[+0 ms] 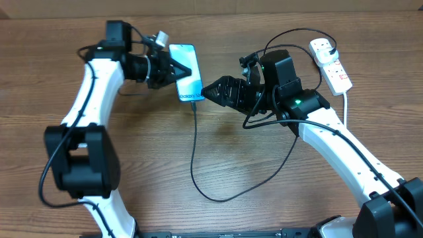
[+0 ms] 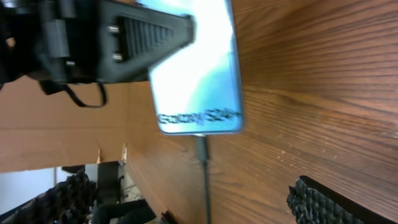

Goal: Plug charger to phone and switch on socket
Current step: 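Lower the phone flat onto the table with the left gripper, releasing the plug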

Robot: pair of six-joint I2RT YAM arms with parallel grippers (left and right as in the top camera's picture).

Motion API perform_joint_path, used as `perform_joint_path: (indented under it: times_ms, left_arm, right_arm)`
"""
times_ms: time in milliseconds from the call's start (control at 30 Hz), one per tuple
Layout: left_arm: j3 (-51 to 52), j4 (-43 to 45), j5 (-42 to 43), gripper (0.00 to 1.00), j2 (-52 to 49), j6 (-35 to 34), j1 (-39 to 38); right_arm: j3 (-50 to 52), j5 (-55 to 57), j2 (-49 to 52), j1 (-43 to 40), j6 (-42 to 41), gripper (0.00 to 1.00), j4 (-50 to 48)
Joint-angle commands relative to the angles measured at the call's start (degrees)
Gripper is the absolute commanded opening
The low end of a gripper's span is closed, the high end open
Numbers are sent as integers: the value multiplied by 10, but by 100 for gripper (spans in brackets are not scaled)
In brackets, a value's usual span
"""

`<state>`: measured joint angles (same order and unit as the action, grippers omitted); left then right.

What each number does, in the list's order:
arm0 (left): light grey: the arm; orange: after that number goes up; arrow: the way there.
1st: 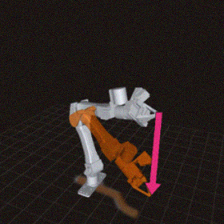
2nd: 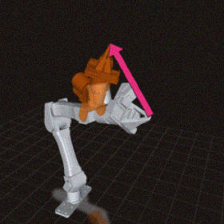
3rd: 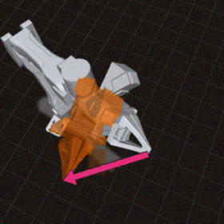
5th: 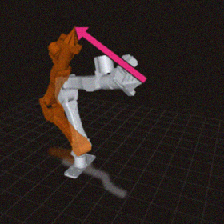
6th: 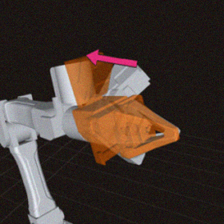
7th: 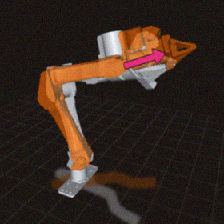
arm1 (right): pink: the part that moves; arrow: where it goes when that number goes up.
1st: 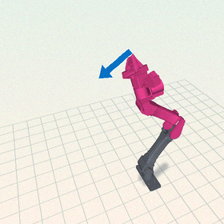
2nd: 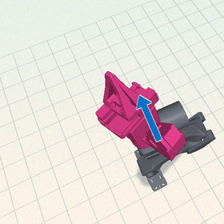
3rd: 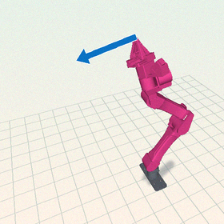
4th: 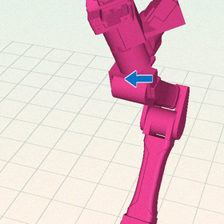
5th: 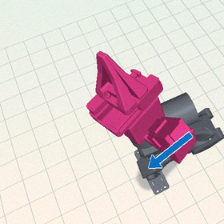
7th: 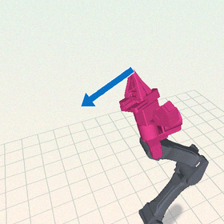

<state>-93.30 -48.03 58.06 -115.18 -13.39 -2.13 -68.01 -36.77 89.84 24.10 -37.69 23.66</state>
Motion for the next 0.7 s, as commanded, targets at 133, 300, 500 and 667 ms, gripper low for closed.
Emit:
perform_joint_path:
  times_ms: [133, 300, 500, 667]
  left_arm:
    - [-5, 68, -12, 4, -68, -8, -65]
    - [-5, 110, -72, 4, -109, -49, -91]
    - [-5, 122, -73, 4, -138, -49, -93]
    - [-5, 122, -75, 4, -154, -49, -91]
  right_arm:
    - [-8, 37, 0, 2, 5, 100, 3]
    - [-8, 65, 0, 2, 5, 100, 23]
    - [-8, 68, 0, 2, 5, 100, 33]
    - [-8, 68, 0, 2, 5, 100, 33]
